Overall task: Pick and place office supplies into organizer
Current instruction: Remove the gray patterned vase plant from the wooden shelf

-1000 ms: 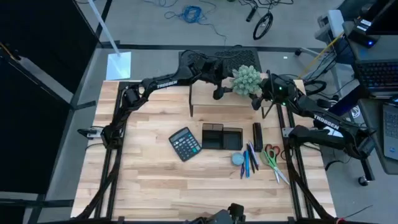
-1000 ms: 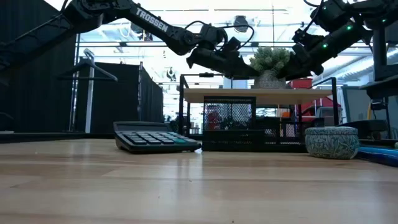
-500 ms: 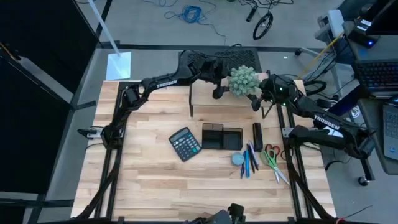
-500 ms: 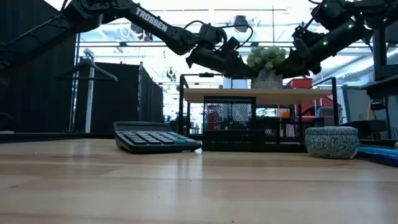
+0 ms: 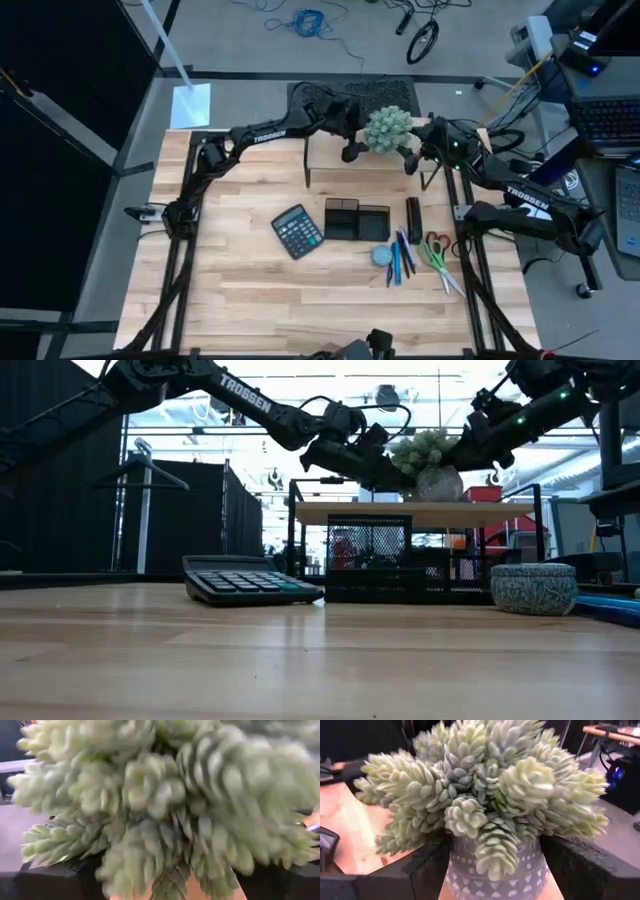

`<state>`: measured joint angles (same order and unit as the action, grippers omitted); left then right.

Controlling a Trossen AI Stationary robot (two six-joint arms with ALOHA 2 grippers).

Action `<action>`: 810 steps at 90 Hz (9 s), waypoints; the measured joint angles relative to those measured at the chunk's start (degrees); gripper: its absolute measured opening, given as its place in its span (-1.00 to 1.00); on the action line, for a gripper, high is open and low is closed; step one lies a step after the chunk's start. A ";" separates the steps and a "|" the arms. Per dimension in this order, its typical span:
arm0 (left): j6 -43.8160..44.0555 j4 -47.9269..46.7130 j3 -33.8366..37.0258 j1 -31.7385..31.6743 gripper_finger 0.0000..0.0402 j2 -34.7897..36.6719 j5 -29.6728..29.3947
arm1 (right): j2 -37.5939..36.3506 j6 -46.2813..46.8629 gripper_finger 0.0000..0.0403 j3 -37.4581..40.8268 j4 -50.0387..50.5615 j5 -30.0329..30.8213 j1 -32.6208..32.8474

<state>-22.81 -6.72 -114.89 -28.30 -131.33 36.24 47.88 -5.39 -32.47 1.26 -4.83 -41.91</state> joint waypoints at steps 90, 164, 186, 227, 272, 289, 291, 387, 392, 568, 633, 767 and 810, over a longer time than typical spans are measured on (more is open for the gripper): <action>-0.49 -2.32 -1.13 1.34 0.63 2.91 0.34 | 0.33 2.59 0.46 0.31 3.55 -0.04 3.08; -0.20 -8.38 -0.83 2.82 0.63 6.31 1.21 | -2.89 6.66 0.46 0.07 1.60 1.04 9.44; -0.64 -13.03 -0.83 4.31 0.62 7.19 0.75 | -2.83 7.74 0.46 0.07 0.77 3.84 13.82; -3.45 -23.55 -0.83 6.06 0.49 9.19 -1.01 | 3.18 9.67 0.46 0.13 -3.76 9.31 22.26; -6.55 -35.74 -0.90 7.03 0.49 11.46 -2.70 | 11.51 10.57 0.46 -2.13 -9.02 9.40 26.54; -7.78 -40.96 -0.56 7.35 0.49 12.70 -2.92 | 15.45 9.85 0.46 -5.60 -8.26 9.18 28.31; -7.77 -40.96 -0.21 7.38 0.49 12.75 -2.86 | 15.78 9.79 0.46 -5.87 -8.26 9.20 28.48; -2.35 -41.77 25.82 11.02 0.49 30.88 -7.82 | 38.45 7.69 0.46 -24.73 -3.27 7.27 35.80; -1.11 -39.18 29.32 11.20 0.49 33.84 -9.52 | 40.01 6.95 0.46 -26.70 -3.20 7.41 36.08; 15.04 -22.17 77.79 9.27 0.49 64.72 -28.44 | 79.90 3.71 0.46 -65.18 3.34 8.07 36.75; 16.36 -28.14 77.33 9.14 0.49 64.62 -31.48 | 79.73 4.37 0.46 -65.81 4.23 7.04 35.59; 11.04 -27.50 76.84 9.17 0.84 64.65 -23.09 | 79.64 3.87 0.46 -65.61 2.76 7.00 35.70; 13.37 -26.79 76.68 9.49 0.95 64.70 -26.31 | 79.57 3.82 0.46 -65.61 2.02 7.64 35.61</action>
<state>-9.44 -33.51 -38.22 -18.80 -66.63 9.93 127.45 -1.56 -98.08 3.29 2.81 -6.31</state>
